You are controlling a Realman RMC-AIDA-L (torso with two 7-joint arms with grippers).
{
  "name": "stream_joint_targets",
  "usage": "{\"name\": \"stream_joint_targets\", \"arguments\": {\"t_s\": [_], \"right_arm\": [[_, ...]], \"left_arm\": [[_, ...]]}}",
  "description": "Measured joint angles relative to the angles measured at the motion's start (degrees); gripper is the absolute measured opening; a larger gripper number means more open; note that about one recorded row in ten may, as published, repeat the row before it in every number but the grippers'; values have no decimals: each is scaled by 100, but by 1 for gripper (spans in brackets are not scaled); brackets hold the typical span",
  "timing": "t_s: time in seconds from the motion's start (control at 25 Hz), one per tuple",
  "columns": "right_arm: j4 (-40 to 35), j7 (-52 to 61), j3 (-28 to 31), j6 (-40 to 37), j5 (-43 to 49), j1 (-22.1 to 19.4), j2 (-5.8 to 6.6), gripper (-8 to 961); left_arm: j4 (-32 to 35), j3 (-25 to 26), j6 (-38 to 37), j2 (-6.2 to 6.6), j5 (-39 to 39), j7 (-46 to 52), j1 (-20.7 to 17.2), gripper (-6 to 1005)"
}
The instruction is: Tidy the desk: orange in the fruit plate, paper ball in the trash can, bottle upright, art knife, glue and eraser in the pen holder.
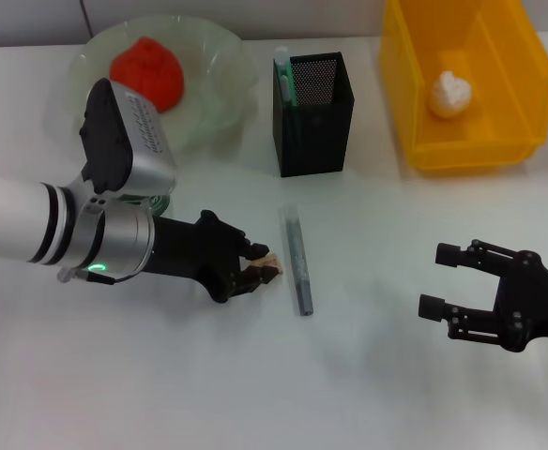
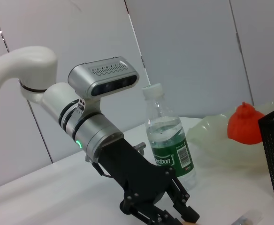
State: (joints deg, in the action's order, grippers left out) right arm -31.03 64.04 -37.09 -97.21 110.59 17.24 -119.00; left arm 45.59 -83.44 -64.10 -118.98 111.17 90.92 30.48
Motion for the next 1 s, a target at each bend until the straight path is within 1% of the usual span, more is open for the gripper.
{"name": "stream_joint_targets", "arguments": {"t_s": [0.08, 0.2, 0.24, 0.32, 0.48, 0.68, 0.76, 0.88, 1.0], "right_arm": [[0, 1, 0, 0, 0, -2, 0, 806], [0, 1, 0, 0, -3, -5, 0, 806], [0, 1, 0, 0, -6, -5, 0, 806], [0, 1, 4, 0, -14, -9, 0, 806], [58, -13, 41, 6, -26, -9, -4, 806], [137, -28, 49, 65, -29, 6, -7, 805], [175, -31, 50, 67, -30, 11, -13, 805], [223, -38, 50, 63, -30, 16, -15, 805], [271, -71, 37, 66, -30, 18, -17, 805]], "left_arm": [[13, 8, -17, 4, 0, -13, -17, 266], [107, 22, -53, 3, -66, -15, -58, 266], [192, 22, -61, 4, -196, -24, -96, 267], [367, 21, -61, 7, -522, -73, -161, 267], [598, 59, 255, 6, -1576, -359, -212, 265], [609, 53, 786, -4, -2973, -842, 13, 273], [531, -6, 1246, -11, -3487, -910, 164, 294], [330, -100, 1748, -16, -3799, -901, 405, 326], [93, -134, 2023, -18, -4081, -897, 570, 358]]}}
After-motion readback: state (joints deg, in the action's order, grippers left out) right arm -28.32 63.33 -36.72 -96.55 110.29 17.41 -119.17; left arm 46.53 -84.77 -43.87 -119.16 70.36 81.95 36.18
